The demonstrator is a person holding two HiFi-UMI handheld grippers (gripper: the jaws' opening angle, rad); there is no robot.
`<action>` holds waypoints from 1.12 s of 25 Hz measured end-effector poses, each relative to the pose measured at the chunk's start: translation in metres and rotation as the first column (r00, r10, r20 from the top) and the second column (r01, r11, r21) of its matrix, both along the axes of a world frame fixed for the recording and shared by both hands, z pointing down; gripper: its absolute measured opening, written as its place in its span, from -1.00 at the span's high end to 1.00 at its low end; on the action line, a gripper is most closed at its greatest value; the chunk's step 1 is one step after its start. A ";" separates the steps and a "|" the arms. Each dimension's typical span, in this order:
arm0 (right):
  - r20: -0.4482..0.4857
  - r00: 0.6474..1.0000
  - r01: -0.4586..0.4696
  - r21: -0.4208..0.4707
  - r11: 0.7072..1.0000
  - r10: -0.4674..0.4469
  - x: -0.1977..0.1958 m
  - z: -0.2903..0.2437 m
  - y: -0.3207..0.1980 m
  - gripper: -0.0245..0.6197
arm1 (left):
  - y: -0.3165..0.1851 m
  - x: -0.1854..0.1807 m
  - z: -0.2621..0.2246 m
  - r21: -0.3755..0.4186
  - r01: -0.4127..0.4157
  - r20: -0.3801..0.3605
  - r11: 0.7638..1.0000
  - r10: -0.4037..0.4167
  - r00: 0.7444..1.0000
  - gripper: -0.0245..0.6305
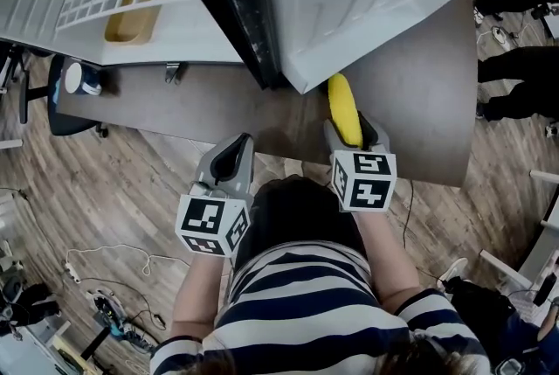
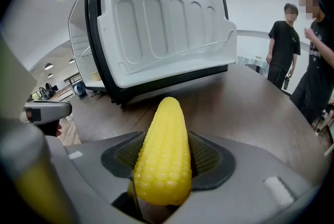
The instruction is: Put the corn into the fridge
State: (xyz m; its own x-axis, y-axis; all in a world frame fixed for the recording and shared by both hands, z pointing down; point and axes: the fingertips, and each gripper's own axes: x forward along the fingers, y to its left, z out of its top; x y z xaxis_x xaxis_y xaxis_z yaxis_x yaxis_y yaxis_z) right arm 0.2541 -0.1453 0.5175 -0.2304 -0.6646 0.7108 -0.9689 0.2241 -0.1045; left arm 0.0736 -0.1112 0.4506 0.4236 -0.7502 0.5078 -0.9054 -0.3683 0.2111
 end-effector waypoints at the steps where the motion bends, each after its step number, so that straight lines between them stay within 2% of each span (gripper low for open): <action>1: 0.013 1.000 0.009 -0.001 1.000 -0.009 0.000 -0.002 0.001 0.12 | 0.001 -0.001 -0.001 0.003 0.005 0.000 1.000 -0.005 1.000 0.93; 7: 0.092 0.993 0.070 -0.019 0.997 -0.068 -0.011 -0.009 0.017 0.12 | 0.003 -0.008 -0.008 0.021 0.028 0.002 0.999 -0.028 1.000 0.93; 15: 0.127 0.972 0.197 -0.001 0.980 -0.195 -0.035 -0.031 0.037 0.12 | 0.015 -0.029 -0.016 0.039 0.093 0.005 0.995 -0.094 0.996 0.93; 21: 0.137 0.945 0.302 -0.022 0.953 -0.296 -0.059 -0.036 0.058 0.12 | 0.029 -0.060 -0.024 0.053 0.177 0.009 0.983 -0.178 0.984 0.93; 28: 0.161 0.892 0.427 0.005 0.904 -0.422 -0.098 -0.052 0.061 0.12 | 0.048 -0.096 -0.038 0.075 0.309 0.009 0.948 -0.311 0.950 0.93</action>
State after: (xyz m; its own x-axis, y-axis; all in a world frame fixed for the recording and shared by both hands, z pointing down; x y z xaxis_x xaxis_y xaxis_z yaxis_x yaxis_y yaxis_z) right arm 0.1561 -0.0838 0.4650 -0.5948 -0.4579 0.6607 -0.7530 0.6052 -0.2584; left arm -0.0223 -0.0635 0.4129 0.1545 -0.8776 0.4538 -0.9811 -0.0823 0.1750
